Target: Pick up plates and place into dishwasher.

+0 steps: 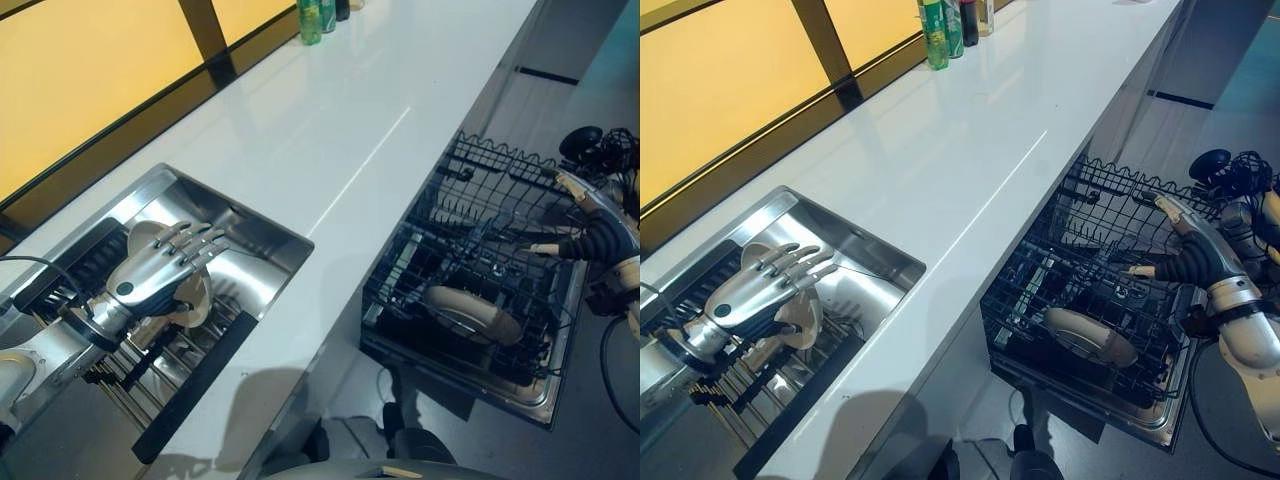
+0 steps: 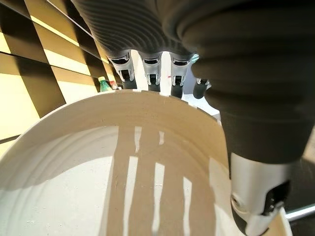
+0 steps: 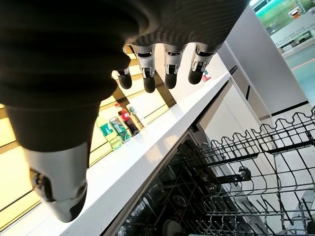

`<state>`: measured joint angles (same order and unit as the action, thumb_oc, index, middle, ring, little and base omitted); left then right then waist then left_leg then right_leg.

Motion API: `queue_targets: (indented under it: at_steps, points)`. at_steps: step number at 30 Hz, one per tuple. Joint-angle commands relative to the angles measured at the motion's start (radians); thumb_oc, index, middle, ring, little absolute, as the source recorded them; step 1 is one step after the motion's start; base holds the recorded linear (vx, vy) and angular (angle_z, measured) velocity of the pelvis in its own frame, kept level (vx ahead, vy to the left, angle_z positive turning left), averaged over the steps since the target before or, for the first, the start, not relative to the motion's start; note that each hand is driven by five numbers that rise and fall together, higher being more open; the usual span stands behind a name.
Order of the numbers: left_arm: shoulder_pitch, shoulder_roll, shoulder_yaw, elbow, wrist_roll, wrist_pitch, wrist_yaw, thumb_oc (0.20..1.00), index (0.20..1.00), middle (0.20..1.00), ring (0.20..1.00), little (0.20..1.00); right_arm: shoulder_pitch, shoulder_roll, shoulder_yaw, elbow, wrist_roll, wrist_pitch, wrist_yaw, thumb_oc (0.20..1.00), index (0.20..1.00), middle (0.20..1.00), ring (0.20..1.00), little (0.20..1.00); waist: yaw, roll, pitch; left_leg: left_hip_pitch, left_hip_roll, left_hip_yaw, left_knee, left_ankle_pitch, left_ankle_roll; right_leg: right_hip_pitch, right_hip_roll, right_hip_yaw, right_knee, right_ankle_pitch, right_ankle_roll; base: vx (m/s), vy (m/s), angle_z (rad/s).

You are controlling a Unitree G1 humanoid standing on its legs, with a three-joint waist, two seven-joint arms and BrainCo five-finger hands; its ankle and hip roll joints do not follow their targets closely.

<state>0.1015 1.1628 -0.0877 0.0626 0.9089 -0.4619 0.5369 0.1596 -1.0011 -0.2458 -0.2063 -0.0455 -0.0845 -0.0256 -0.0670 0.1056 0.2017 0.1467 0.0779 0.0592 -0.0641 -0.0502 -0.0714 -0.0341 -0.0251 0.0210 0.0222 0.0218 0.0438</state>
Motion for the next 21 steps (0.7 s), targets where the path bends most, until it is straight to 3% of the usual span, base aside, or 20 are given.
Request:
queue_targets:
  at_steps: [1,11,12,14,21]
  points:
    - [-0.031,0.117,-0.001,0.020,-0.021,0.046,0.040,1.000,1.000,1.000,1.000,1.000,-0.025,-0.086,0.034,0.005,0.036,-0.039,-0.043,1.000,1.000,1.000,1.000,1.000,-0.012,-0.066,-0.055,-0.121,-0.059,-0.027,0.113,-0.035,0.046,0.007,-0.133,0.001,0.056,-0.050,0.143,0.00,0.000,0.00]
    - [-0.053,0.125,-0.010,0.072,0.037,0.104,0.078,1.000,1.000,1.000,1.000,1.000,-0.028,-0.099,0.034,0.015,0.042,-0.045,-0.038,1.000,1.000,1.000,1.000,1.000,-0.014,-0.065,-0.043,-0.136,-0.066,-0.024,0.121,-0.033,0.046,-0.002,-0.137,0.003,0.057,-0.046,0.142,0.00,0.005,-0.01]
    - [-0.054,0.120,-0.011,0.082,0.044,0.112,0.083,0.711,0.711,0.711,0.711,0.711,-0.027,-0.097,0.035,0.014,0.038,-0.047,-0.039,1.000,1.000,1.000,1.000,1.000,-0.014,-0.064,-0.042,-0.137,-0.067,-0.024,0.121,-0.033,0.046,-0.002,-0.137,0.004,0.058,-0.046,0.141,0.03,0.032,0.00]
    - [-0.060,0.118,-0.018,0.096,0.062,0.120,0.082,0.225,0.225,0.225,0.225,0.225,-0.028,-0.099,0.035,0.018,0.039,-0.049,-0.036,1.000,1.000,1.000,1.000,1.000,-0.015,-0.064,-0.043,-0.136,-0.068,-0.024,0.122,-0.034,0.047,-0.002,-0.137,0.004,0.059,-0.047,0.141,0.00,0.000,0.00]
    - [-0.071,0.107,-0.039,0.123,0.081,0.133,0.101,0.200,0.200,0.200,0.200,0.200,-0.037,-0.099,0.044,0.021,0.030,-0.045,-0.036,1.000,1.000,1.000,1.000,1.000,-0.015,-0.063,-0.043,-0.140,-0.073,-0.023,0.122,-0.033,0.047,-0.003,-0.139,0.002,0.058,-0.047,0.140,0.00,0.000,0.00]
